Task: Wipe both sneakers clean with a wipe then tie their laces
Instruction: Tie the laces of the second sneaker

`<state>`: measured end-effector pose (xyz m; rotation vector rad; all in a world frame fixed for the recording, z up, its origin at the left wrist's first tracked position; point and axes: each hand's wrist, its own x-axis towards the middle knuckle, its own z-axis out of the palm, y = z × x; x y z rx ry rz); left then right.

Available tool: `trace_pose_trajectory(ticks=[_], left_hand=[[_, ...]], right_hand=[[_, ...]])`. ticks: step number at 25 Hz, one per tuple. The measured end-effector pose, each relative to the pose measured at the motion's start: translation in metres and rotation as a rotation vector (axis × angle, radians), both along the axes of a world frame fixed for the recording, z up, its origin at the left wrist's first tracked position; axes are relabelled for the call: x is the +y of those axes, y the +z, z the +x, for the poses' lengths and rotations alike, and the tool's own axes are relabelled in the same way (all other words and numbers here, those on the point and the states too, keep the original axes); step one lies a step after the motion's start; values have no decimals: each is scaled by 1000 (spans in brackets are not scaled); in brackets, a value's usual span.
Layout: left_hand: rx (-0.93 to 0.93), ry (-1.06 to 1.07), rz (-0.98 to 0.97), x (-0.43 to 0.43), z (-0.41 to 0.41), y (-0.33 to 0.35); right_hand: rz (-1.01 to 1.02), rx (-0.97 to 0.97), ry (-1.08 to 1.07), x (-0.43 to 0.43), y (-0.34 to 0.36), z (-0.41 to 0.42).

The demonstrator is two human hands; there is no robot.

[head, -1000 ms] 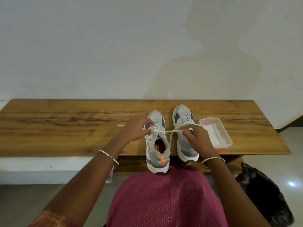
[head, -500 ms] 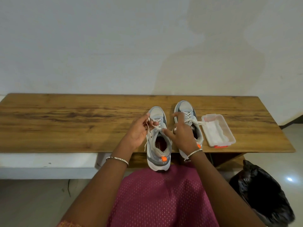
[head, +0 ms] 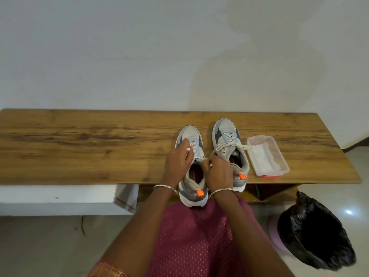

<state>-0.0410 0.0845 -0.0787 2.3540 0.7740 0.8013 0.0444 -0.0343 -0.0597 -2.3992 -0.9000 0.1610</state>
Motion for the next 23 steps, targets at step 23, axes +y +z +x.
trace_pose_trajectory(ticks=[23], left_hand=[[-5, 106, 80, -4, -17, -19]], right_hand=[[244, 123, -159, -3, -26, -7]])
